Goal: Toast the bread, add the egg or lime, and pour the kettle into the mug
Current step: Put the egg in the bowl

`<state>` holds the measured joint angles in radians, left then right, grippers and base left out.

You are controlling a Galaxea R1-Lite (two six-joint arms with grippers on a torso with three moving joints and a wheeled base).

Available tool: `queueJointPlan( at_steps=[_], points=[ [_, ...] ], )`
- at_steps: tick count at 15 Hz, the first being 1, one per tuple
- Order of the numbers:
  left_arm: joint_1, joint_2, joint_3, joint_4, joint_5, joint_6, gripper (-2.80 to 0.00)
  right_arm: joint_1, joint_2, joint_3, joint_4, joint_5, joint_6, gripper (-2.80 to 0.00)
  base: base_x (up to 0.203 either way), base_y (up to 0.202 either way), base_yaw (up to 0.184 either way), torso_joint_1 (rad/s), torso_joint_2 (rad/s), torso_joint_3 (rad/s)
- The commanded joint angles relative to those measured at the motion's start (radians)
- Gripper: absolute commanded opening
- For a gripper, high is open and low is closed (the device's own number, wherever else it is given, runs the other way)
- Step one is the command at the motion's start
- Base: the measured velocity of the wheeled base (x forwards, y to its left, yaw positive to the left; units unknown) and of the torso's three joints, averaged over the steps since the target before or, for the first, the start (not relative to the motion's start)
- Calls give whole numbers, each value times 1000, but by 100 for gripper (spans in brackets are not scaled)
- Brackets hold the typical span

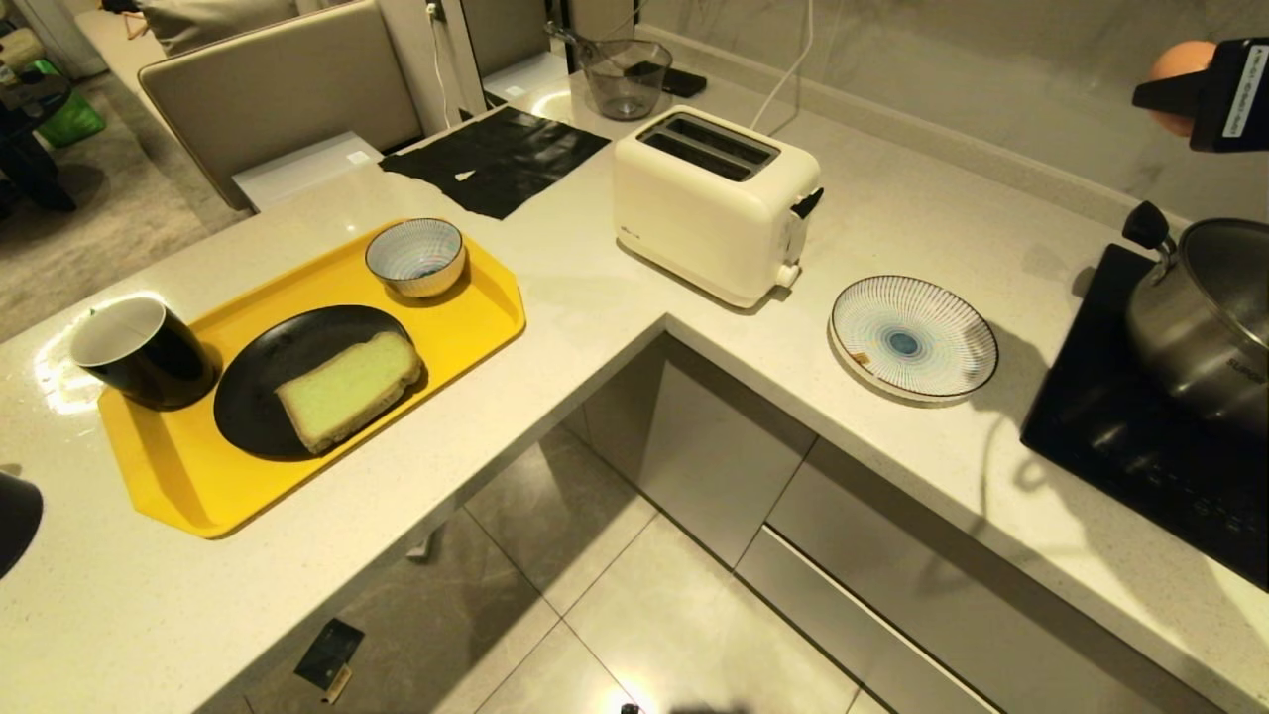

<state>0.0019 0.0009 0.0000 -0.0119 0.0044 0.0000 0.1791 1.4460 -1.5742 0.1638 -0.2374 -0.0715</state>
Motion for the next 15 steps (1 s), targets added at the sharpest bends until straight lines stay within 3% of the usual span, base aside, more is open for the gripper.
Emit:
queueJointPlan(
  at_steps=[1,10,15],
  points=[
    [1,1,0,0,0,0,-280,13,14,-13,0,-2,-1,-280,0,0,0,0,0,0],
    [0,1,0,0,0,0,-280,16,31,-13,0,-8,-1,-280,0,0,0,0,0,0],
    [1,1,0,0,0,1,-280,115,50,-37,2,-73,-1,-280,0,0,0,0,0,0]
  ],
)
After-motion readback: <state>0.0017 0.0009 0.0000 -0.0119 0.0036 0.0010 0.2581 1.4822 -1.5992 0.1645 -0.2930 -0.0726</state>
